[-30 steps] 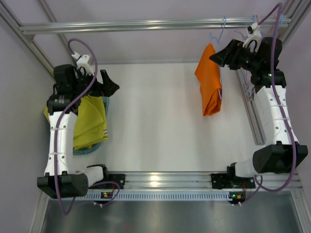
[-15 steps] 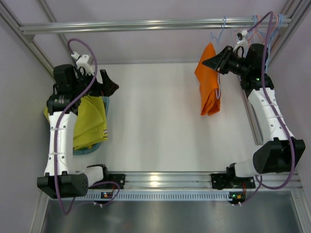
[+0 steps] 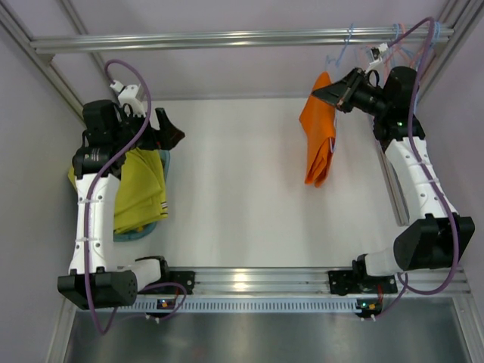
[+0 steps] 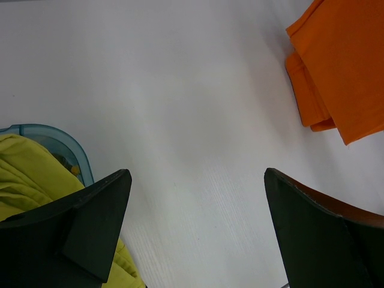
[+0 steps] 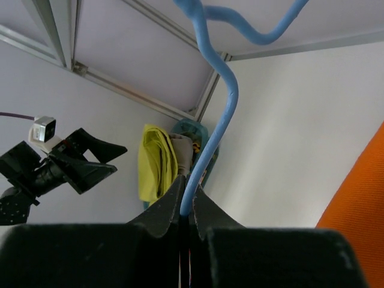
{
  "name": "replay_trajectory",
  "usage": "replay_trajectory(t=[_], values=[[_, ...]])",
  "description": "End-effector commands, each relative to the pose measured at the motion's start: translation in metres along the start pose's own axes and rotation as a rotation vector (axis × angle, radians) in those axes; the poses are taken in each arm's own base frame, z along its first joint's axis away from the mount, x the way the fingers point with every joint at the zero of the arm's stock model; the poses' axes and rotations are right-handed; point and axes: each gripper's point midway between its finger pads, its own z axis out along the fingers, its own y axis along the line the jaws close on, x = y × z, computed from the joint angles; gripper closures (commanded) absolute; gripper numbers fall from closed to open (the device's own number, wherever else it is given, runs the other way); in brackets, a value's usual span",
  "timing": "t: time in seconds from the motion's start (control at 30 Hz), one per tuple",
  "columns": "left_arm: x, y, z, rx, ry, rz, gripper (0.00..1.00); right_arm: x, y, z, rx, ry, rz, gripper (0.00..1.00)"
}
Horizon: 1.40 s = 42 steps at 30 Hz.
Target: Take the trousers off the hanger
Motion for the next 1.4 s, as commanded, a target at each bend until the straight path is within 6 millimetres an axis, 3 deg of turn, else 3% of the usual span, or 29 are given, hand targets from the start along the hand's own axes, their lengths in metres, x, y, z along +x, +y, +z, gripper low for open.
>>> replay_trajectory(t=[0.0,0.33,0.73,0.83,0.93,0.97,1.1,1.3,1.37], values=[[-0.019,-0.006,-0.008,0.0,-0.057,0.027,0.02,-0.044,0.098,-0.022,-0.231,-0.151,-0.201,1.0],[-0.025,-0.009,-0.01,0.007,-0.11,0.037,0.02,-0.04,0.147,-0.029,-0.347,-0.159,-0.301,1.0],[-0.024,-0.013,-0.014,0.017,-0.131,0.057,0.02,-0.053,0.155,-0.028,-0.302,-0.209,-0.425,1.0],[-0.024,-0.014,-0.015,0.023,-0.153,0.079,0.02,-0.044,0.16,-0.031,-0.324,-0.185,-0.422,1.0],[-0.01,-0.016,-0.015,0.055,-0.188,0.172,0.02,-0.029,0.163,-0.035,-0.338,-0.155,-0.406,1.0],[-0.01,-0.026,-0.024,0.084,-0.228,0.222,0.02,-0.023,0.169,-0.039,-0.351,-0.149,-0.406,1.0],[0.019,-0.026,-0.017,0.141,-0.261,0.389,0.01,-0.001,0.17,-0.041,-0.354,-0.118,-0.383,1.0],[0.03,-0.026,-0.008,0.157,-0.322,0.497,0.02,0.021,0.171,-0.045,-0.342,-0.105,-0.34,1.0],[0.04,-0.023,0.005,0.169,-0.324,0.514,0.02,0.027,0.176,-0.047,-0.348,-0.116,-0.326,1.0]])
